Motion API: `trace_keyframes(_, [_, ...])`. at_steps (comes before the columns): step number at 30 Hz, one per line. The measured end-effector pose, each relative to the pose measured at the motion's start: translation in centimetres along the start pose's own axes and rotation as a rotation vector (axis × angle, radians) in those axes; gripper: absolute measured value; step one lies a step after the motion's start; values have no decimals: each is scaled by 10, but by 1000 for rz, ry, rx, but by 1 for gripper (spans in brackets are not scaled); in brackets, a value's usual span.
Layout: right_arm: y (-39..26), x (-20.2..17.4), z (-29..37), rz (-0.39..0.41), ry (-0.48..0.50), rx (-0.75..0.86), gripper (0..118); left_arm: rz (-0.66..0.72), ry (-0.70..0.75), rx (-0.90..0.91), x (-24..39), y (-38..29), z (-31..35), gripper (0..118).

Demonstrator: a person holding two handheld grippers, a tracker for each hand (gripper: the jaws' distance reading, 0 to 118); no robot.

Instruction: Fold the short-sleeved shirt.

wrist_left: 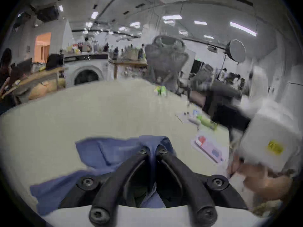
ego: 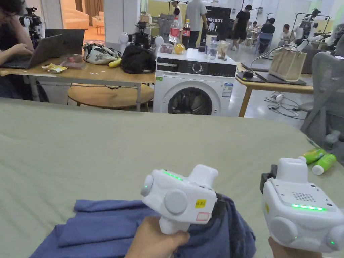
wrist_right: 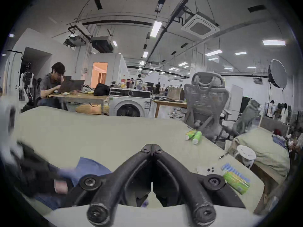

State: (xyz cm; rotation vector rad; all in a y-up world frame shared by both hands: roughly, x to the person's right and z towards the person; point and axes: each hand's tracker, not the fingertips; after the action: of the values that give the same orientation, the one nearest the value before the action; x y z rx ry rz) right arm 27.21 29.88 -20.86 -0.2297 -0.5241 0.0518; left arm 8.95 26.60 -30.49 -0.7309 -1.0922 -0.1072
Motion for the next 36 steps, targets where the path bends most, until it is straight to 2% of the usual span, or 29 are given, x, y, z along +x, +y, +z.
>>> trace_keyframes(3, [-6,-5,-2,-14,10,-22,0,25,-12,-84,4,-33,-14,1])
trace_keyframes(4, [-8,-8,-2,-15,16,-29,0,35,-11,-87,2,-40,-16,11])
trace_keyframes(7, [-11,-19,0,-14,43,-42,0,75,33,-77,-5,-49,-9,29])
trace_keyframes(8, [-11,-22,0,-11,52,-43,0,89,38,-46,-9,-50,-2,49])
trace_keyframes(12, [-7,-37,4,1,92,-32,0,128,120,116,-27,-44,43,59])
trace_keyframes(17, [-4,-57,5,-9,144,-34,0,170,314,299,-57,-55,105,57])
trace_keyframes(18, [-4,-61,6,-11,155,-37,0,174,347,310,-65,-57,115,49])
trace_keyframes(19, [-5,-66,5,-8,163,-41,0,177,382,307,-74,-60,122,23])
trace_keyframes(20, [-6,-71,4,-7,170,-45,0,186,435,289,-81,-64,129,3])
trace_keyframes(21, [-8,-76,3,-5,180,-52,0,192,480,287,-90,-68,137,0])
trace_keyframes(27, [-15,-99,-5,-16,225,-89,0,285,552,252,-148,-80,177,0])
trace_keyframes(30, [-17,-107,-9,-5,241,-105,0,311,536,218,-181,-78,191,0])
trace_keyframes(36, [-19,-113,-17,14,255,-120,0,389,540,43,-240,-67,179,0])
